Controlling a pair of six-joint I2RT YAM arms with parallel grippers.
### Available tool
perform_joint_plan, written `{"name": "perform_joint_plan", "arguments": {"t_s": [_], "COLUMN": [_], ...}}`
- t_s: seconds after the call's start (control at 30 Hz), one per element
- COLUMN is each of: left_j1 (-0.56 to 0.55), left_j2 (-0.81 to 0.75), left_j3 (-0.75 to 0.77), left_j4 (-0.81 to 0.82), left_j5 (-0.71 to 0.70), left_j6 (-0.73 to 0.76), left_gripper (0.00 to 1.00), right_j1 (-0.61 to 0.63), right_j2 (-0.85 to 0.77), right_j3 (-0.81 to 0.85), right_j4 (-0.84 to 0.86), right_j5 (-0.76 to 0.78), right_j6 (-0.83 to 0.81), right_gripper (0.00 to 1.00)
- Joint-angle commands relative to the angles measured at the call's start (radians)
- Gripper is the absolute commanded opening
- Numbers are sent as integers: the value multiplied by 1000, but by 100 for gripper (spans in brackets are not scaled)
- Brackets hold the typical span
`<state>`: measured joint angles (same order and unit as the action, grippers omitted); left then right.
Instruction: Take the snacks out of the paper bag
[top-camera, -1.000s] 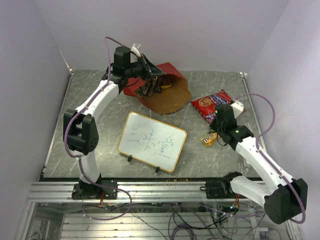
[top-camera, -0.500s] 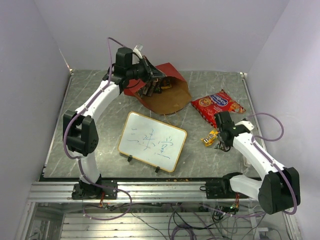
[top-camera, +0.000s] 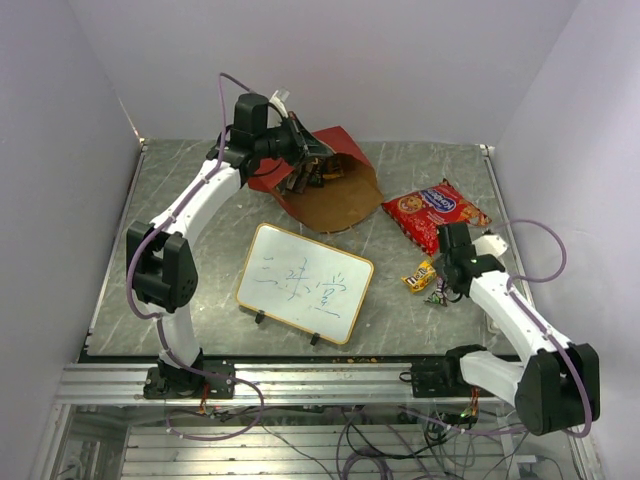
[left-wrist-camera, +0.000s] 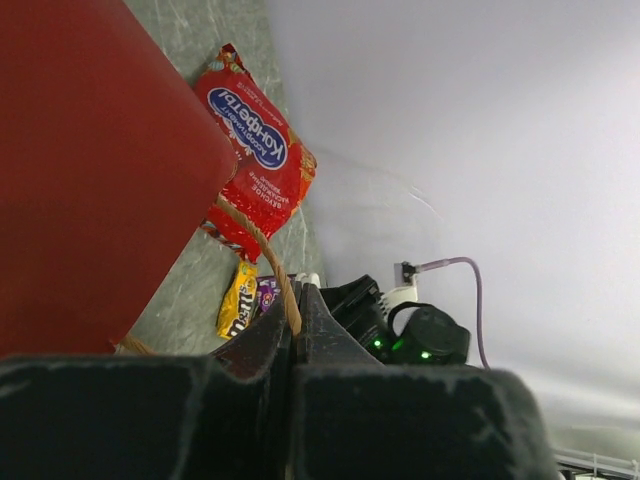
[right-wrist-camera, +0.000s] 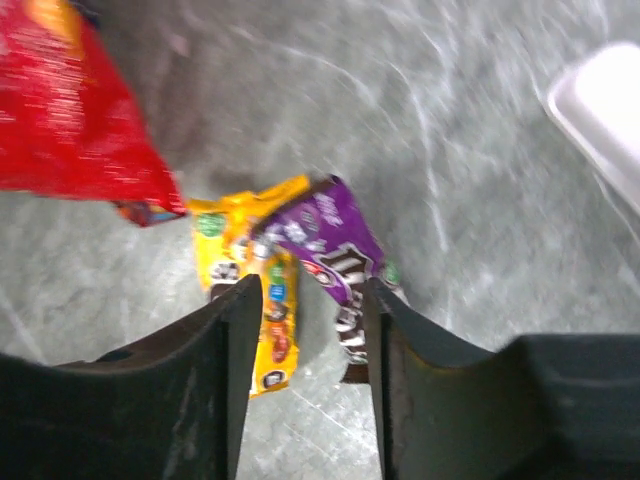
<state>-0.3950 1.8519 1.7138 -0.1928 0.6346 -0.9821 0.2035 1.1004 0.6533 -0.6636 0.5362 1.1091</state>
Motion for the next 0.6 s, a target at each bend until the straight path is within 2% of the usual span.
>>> {"name": "perform_joint_plan", "arguments": {"t_s": [0.0, 0.1, 0.17, 0.37, 0.47, 0.5, 0.57], "left_j1": [-13, -13, -13, -17, -22, -23, -22], "left_j2": [-13, -9, -3, 7, 4, 7, 10], "left_j3": [34, 41, 50, 57, 60, 64, 65], "left_j4": [-4, -6, -11, -22, -33, -41, -52], "left_j5": [-5, -7, -9, -9, -10, -13, -15], "left_j6": [10, 5, 6, 0, 8, 13, 12], "left_gripper": [7, 7, 7, 7, 7, 7, 7], "right_j1": [-6, -6, -4, 14, 48, 82, 159], "right_j2": [-75, -115, -130, -56, 36, 64, 121], "right_j3": [61, 45, 25, -23, 17, 30, 56], "right_j4": [185, 372, 515, 916, 934, 914, 880], "right_j5": [17, -150, -328, -808, -1111, -1141, -1084], "right_j6": [-317, -556, -711, -1008, -1355, -1480, -1699], "right_gripper": [48, 56, 60, 61, 59, 59, 60]}}
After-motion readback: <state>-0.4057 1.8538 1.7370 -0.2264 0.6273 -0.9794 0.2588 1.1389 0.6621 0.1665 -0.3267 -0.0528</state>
